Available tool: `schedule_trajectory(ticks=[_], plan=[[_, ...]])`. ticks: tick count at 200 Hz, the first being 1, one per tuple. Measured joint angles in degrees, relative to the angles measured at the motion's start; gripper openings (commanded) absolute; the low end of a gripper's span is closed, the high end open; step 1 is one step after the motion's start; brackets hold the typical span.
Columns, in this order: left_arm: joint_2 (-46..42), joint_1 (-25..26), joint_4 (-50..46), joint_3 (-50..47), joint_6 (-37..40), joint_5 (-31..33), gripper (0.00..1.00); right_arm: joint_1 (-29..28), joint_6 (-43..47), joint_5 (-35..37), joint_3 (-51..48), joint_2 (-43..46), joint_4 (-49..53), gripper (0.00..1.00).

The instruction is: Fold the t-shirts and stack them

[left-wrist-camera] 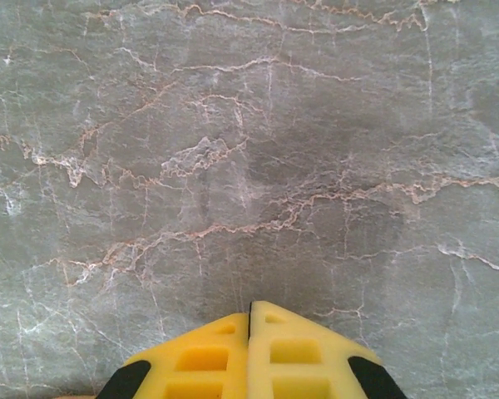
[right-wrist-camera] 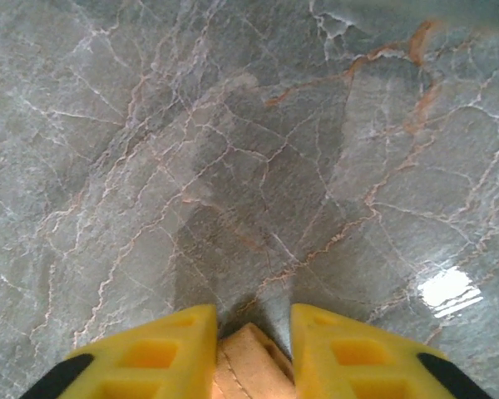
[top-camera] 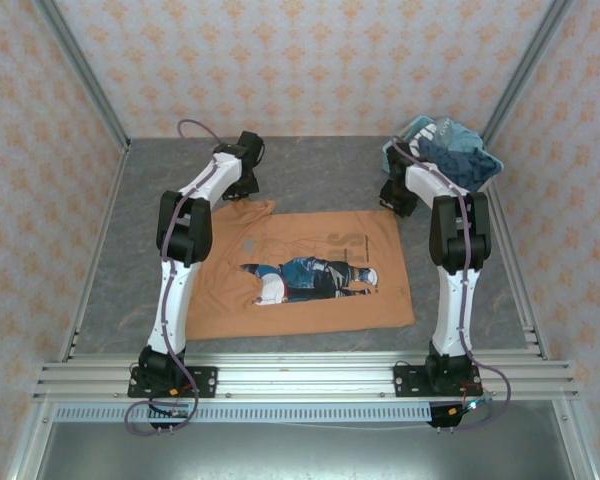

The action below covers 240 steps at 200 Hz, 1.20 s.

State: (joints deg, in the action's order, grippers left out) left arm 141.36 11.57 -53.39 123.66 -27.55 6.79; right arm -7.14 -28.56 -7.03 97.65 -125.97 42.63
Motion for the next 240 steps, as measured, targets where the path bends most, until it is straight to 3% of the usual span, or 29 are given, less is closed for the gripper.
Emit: schedule_trajectory(ticks=[17,104,142,176,240], plan=[[0.0,0.0,-0.4,0.5,0.0,-0.1,0.0,0.1,-0.1,0.0,0.4,-0.1,0.4,0.0],[0.0,-4.2,-2.3,11.8,0.0,-1.0,0.0,0.0,-0.1,0.1,9.8,-0.2,2.9,0.0],[-1.2,-4.7,-2.5,12.0,0.6,-2.4,0.0,0.0,0.0,-0.5,11.2,-0.2,3.3,0.0],[-8.4,-4.4,-2.3,3.5,0.4,-3.2,0.0,0.0,0.3,-1.1,8.8,0.2,3.0,0.0],[-34.6,-2.5,-1.2,-26.2,-3.7,-3.6,0.0,0.0,1.0,-1.2,-3.1,9.0,2.3,0.0]])
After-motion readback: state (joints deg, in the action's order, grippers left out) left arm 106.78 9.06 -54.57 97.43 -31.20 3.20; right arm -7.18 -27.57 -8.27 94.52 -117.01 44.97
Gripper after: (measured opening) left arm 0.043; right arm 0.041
